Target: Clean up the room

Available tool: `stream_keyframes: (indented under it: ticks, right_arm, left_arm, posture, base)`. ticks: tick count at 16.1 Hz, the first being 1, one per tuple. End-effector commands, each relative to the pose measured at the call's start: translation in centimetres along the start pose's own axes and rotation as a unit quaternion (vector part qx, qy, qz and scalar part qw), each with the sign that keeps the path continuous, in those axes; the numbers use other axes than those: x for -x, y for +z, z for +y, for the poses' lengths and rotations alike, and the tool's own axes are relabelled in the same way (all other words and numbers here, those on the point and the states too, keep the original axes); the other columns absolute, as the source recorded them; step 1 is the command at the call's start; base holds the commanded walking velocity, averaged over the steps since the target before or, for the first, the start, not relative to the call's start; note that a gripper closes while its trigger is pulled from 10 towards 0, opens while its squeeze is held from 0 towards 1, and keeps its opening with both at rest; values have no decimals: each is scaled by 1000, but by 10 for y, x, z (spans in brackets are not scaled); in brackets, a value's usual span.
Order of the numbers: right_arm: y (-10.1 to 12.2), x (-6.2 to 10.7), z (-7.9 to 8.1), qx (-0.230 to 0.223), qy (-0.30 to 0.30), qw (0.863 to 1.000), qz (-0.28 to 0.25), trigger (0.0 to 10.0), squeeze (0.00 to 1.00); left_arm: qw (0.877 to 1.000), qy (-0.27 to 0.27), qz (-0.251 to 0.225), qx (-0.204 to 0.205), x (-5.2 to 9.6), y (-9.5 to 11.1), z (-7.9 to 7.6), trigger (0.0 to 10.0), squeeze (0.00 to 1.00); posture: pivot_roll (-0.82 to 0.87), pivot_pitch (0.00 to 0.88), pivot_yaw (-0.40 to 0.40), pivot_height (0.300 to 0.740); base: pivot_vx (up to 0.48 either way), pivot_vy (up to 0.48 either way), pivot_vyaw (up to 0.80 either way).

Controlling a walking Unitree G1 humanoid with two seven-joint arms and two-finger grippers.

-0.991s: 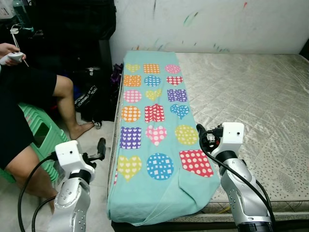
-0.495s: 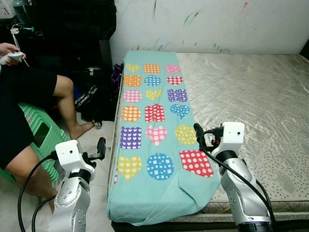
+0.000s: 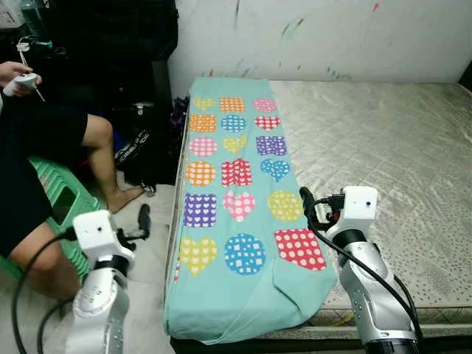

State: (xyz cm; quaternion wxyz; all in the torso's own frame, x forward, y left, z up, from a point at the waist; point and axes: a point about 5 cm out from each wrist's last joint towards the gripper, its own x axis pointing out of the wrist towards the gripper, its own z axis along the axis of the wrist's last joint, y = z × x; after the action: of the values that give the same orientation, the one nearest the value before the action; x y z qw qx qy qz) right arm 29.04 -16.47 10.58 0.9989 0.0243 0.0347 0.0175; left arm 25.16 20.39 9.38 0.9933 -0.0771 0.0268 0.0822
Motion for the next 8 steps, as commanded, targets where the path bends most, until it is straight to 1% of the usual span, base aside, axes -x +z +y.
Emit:
stream_keyframes:
  ticks: [1, 2, 3, 4, 5, 6, 8]
  right_arm:
    - [1, -1, -5, 5, -11, 1000, -3, 10000, 1000]
    - [1, -1, -6, 5, -11, 1000, -3, 10000, 1000]
    - [1, -1, -5, 5, -11, 1000, -4, 10000, 1000]
    - [2, -2, -5, 4, -9, 1000, -5, 10000, 1000]
    - [2, -2, -5, 5, -8, 1000, -6, 10000, 1000]
    - [3, -3, -5, 7, -7, 1000, -9, 10000, 1000]
    - [5, -3, -8, 12, -8, 1000, -10, 10000, 1000]
  left_arm:
    - [1000, 1, -5, -3, -4, 4, 0, 10000, 0]
    - [1000, -7, 3, -4, -5, 3, 0, 10000, 0]
    - [999, -27, 30, 0, -7, -3, -4, 10000, 0]
    - [998, -45, 44, 9, -8, -7, -9, 10000, 0]
    - [996, -65, 57, 8, -8, -10, -13, 10000, 0]
    - [994, -90, 65, 9, -7, -11, -20, 10000, 0]
    - [992, -104, 70, 11, -3, -11, -25, 10000, 0]
  posture:
    - [-104, 0, -21, 740]
    - [-104, 0, -21, 740]
    - [-105, 0, -20, 740]
    - [-105, 0, -20, 740]
    - [-105, 0, -20, 740]
    - [-111, 0, -17, 740]
    - [-113, 0, -18, 740]
  base:
    - [0, 0, 0]
    - [0, 0, 0]
    - [0, 0, 0]
    - [0, 0, 0]
    - [0, 0, 0]
    - [0, 0, 0]
    - [0, 0, 0]
